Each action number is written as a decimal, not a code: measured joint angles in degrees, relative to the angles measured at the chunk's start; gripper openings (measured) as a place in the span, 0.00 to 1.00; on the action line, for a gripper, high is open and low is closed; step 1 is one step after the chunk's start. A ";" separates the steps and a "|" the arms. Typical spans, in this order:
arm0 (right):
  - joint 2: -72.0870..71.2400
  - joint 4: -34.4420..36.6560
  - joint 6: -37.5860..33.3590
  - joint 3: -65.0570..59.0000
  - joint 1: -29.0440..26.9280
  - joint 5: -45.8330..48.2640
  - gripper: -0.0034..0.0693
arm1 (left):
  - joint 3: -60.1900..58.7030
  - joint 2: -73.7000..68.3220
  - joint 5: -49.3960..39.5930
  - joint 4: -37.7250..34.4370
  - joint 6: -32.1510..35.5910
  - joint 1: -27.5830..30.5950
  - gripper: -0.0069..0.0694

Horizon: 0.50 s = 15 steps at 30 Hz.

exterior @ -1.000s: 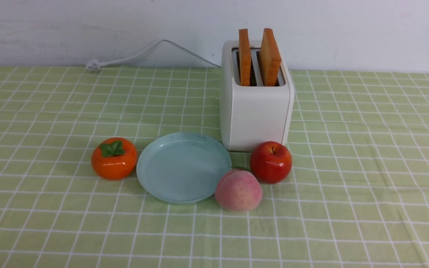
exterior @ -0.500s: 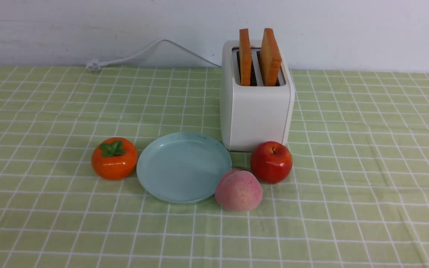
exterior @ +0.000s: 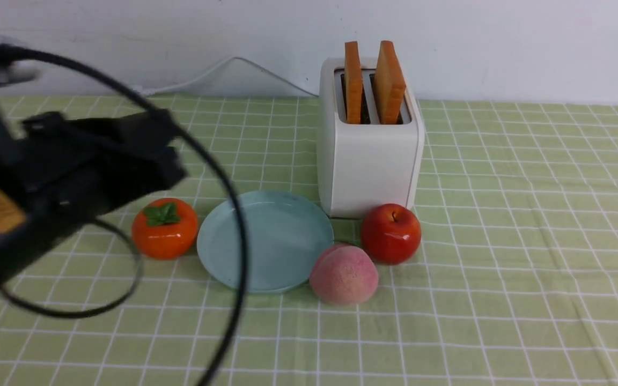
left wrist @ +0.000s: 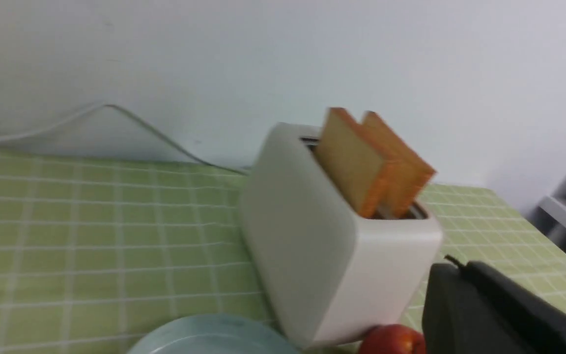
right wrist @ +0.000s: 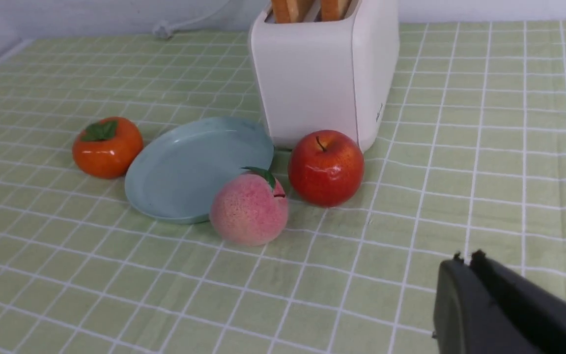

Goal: Take toasted bread from bread machine on green coffee tablecloth place on plate.
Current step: 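Reach for a toast slice standing in the toaster with the left gripper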

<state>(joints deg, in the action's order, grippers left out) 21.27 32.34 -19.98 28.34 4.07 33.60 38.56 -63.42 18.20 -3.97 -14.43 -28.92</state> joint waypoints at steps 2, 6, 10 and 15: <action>0.12 0.30 -0.94 0.10 0.00 -0.36 0.07 | 2.22 -5.22 3.92 0.26 0.63 -1.79 0.07; 0.12 0.68 -2.56 0.14 0.00 -0.84 0.07 | 9.97 -20.99 12.75 0.44 0.56 -3.29 0.15; 0.00 0.74 -3.37 0.14 0.00 -0.49 0.07 | 17.08 -31.62 14.40 0.45 -0.09 -3.29 0.34; -0.05 0.69 -4.40 0.14 0.00 -0.44 0.08 | 29.67 -45.18 16.16 2.70 -0.09 -3.29 0.66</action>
<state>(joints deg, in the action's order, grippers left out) 21.22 33.02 -24.38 28.48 4.07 33.17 68.23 -108.60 34.35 -1.28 -14.52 -32.21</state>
